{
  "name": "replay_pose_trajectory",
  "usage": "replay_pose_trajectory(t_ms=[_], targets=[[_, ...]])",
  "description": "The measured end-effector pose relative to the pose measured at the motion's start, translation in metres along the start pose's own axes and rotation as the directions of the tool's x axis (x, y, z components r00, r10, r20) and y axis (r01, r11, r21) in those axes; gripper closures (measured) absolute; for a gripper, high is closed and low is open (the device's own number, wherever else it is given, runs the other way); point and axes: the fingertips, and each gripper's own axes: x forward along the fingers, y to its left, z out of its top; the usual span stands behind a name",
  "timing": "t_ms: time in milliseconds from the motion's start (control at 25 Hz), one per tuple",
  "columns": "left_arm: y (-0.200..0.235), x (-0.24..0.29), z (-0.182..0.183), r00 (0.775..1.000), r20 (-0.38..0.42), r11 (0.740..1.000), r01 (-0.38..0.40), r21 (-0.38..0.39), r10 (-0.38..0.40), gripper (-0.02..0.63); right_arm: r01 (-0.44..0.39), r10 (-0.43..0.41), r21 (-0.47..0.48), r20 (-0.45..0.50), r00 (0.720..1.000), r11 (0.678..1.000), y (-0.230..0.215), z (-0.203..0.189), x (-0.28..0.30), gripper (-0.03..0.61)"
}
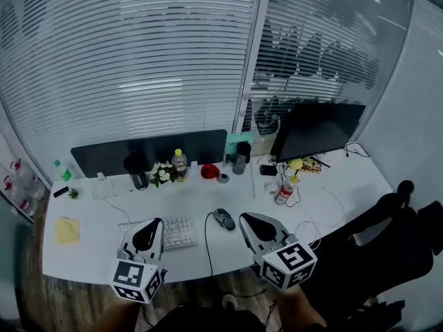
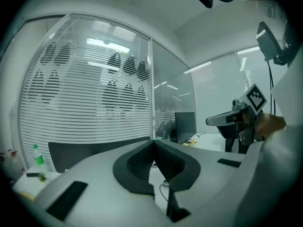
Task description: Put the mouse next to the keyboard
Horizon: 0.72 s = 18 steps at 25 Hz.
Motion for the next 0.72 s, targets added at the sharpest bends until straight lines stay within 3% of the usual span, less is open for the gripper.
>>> replay_pose_trajectory(t_ms=[240,480,720], targets=[[-0.010,0.002,0.006,0.999,0.014,0.998,-0.033,-0.062,0.034,0.586,-0.020,0.020,-0.008,0.008,1.000,1.000,-0.013,0.008,-0.008,0.578],[-0.008,-0.007,0.017,0.985,0.068,0.986,-0.157,-0.059,0.161,0.586,-0.006,0.007,-0.015,0.029,1.000,1.000,-0.025,0.011,-0.006,0.580],[-0.008,-0.007,0.016,0.982,0.041,0.982,-0.183,-0.048,0.185,0.586,-0.031,0.031,-0.022,0.011,0.999,0.999,-0.025,0.009,0.001,0.580]])
